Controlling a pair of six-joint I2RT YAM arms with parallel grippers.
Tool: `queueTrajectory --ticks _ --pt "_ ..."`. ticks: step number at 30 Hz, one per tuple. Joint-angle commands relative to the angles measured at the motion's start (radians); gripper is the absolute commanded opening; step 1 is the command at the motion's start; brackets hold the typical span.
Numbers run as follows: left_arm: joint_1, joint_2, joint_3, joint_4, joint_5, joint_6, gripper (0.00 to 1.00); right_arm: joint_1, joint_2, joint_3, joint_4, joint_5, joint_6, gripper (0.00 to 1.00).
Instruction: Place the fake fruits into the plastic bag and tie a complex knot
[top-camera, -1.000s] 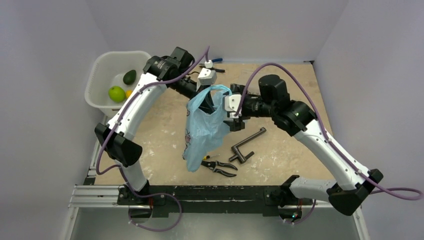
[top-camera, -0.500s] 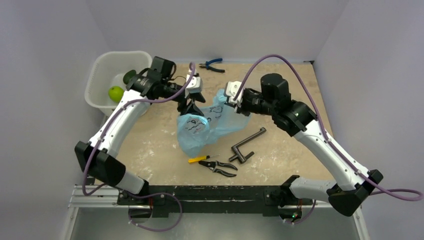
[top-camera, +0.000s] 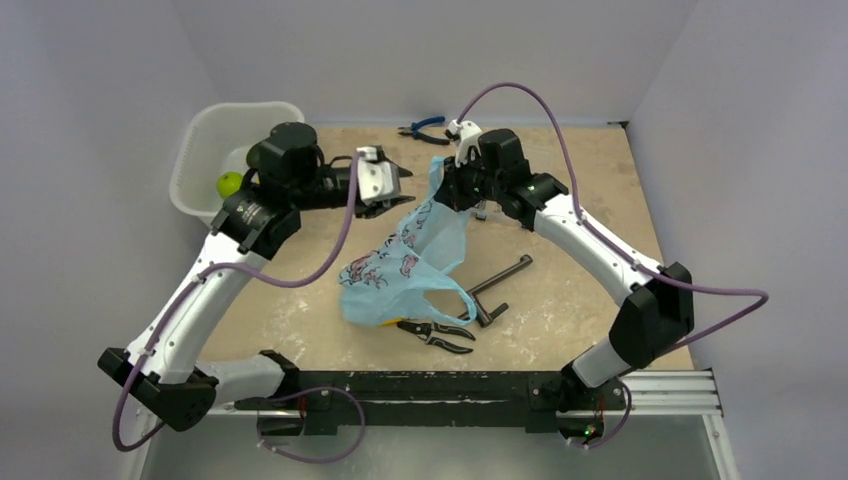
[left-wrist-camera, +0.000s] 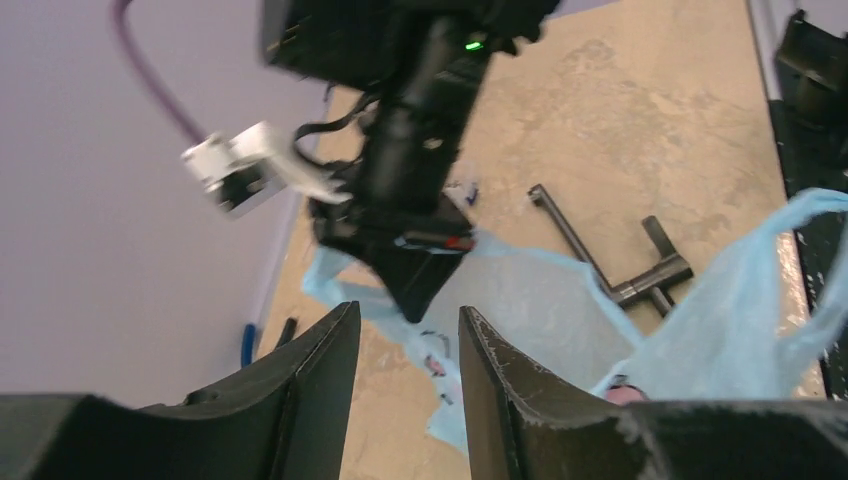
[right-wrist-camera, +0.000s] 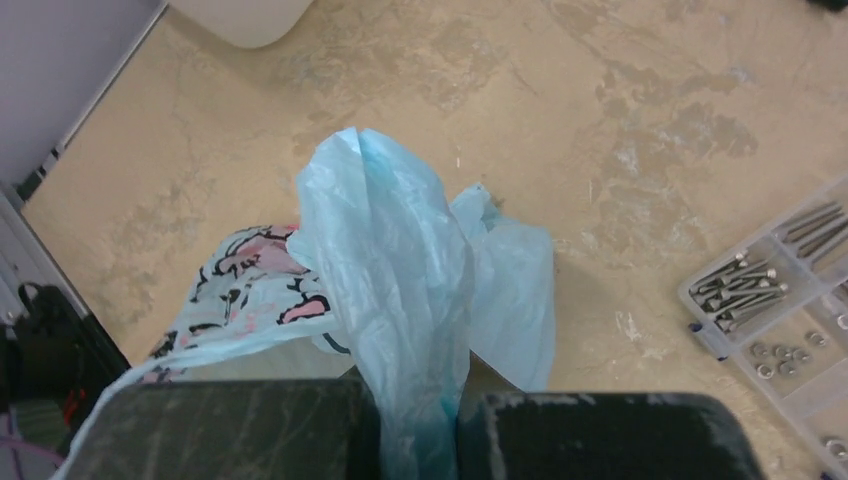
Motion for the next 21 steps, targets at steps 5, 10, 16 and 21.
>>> queueTrajectory --ticks 5,10,16,21 --pt "-0.304 0.124 -0.056 -0.195 -0.205 0.193 0.37 -0.068 0.065 0.106 0.046 -0.008 0.328 0.0" --pt "-0.33 0.237 -0.075 -0.286 -0.333 0.21 0.44 -0.088 0.058 0.101 0.025 -0.015 0.351 0.0" --pt "-0.137 0.219 -0.175 -0.448 -0.302 0.315 0.29 -0.163 0.01 0.052 -0.053 -0.048 0.283 0.0" --pt "0.094 0.131 -0.212 -0.517 -0.236 0.479 0.26 -0.207 -0.058 -0.026 -0.102 -0.079 0.13 0.0"
